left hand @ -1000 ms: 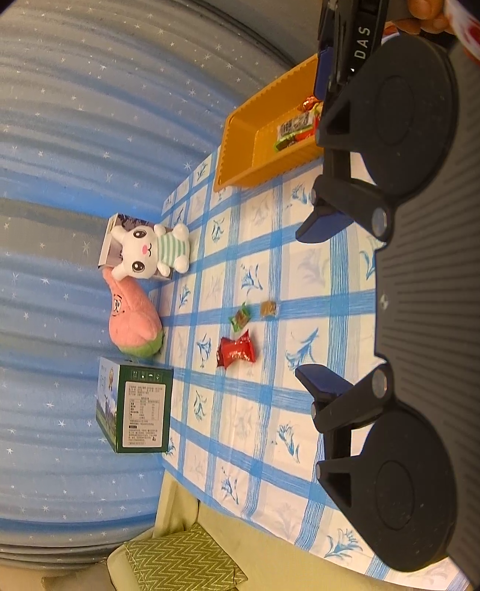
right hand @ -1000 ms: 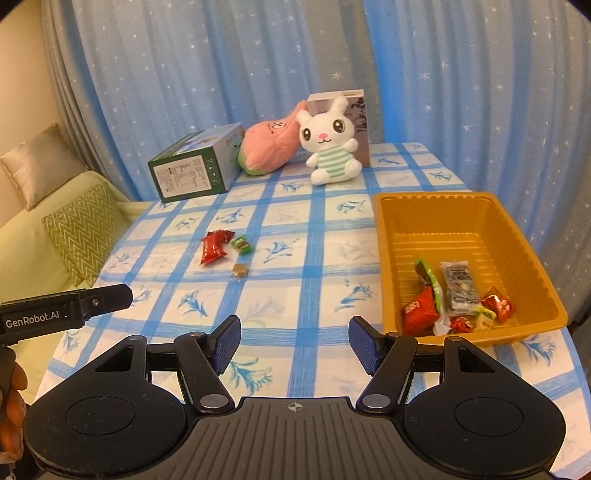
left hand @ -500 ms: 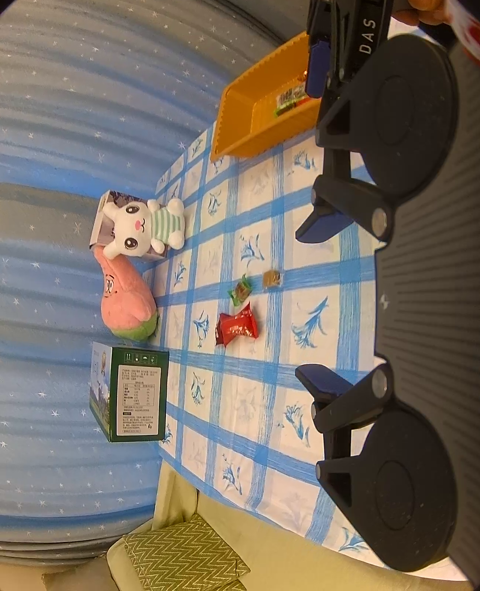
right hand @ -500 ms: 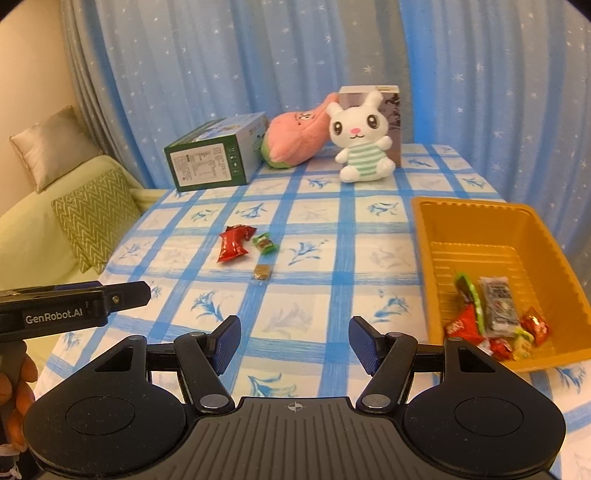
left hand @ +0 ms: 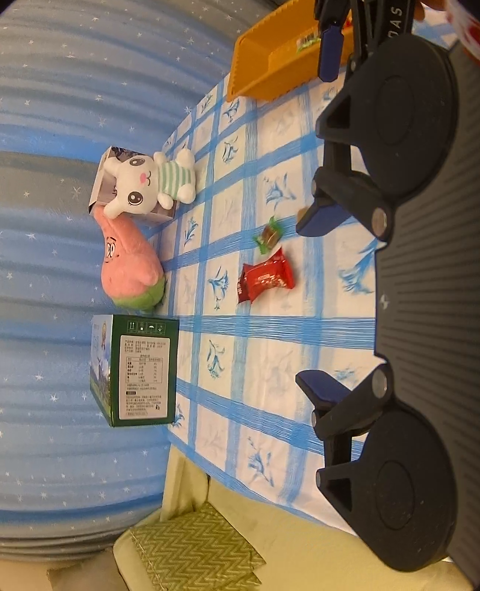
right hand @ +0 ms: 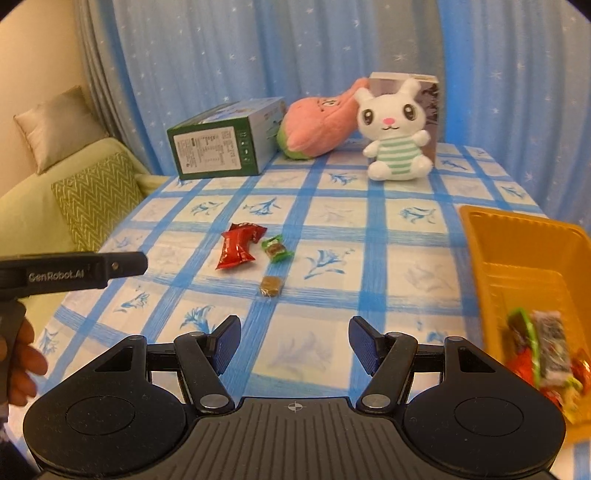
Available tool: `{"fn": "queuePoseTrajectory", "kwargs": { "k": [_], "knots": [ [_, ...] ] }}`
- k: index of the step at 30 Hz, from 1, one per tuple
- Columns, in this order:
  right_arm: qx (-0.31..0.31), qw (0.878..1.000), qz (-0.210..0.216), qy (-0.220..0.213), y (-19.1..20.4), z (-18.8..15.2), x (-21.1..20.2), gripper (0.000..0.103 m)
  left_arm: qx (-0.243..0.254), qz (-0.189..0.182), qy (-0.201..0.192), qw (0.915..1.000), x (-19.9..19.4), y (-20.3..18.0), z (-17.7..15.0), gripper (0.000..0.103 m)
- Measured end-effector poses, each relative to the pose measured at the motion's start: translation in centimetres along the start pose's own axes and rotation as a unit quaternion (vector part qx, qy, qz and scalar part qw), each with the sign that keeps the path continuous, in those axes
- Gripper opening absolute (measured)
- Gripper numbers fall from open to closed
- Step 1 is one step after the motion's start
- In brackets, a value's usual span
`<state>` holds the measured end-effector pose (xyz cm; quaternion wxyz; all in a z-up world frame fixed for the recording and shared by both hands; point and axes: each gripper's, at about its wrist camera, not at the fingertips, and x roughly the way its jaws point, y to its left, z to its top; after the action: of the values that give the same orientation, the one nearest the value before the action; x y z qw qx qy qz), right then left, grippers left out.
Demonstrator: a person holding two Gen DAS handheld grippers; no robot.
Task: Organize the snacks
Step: 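Grasp the small brown candy with the right tool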
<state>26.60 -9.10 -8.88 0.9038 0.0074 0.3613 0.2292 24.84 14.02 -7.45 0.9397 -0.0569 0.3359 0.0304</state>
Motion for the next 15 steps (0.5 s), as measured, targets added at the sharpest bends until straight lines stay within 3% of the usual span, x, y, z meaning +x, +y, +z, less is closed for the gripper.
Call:
{"fn": "queuePoseTrajectory", "kwargs": {
  "k": [7, 15],
  "knots": [
    [-0.002, 1.000, 0.009, 0.005, 0.2, 0.4, 4.3, 0.065, 0.013, -0.005, -0.002, 0.9999, 3.7, 1.3, 0.3, 0.079],
    [0.011, 0.999, 0.033, 0.012, 0.5, 0.6, 8.7, 0.064, -0.045, 0.008, 0.020, 0.9988, 5.7, 4.1, 0.7, 0.079]
  ]
}}
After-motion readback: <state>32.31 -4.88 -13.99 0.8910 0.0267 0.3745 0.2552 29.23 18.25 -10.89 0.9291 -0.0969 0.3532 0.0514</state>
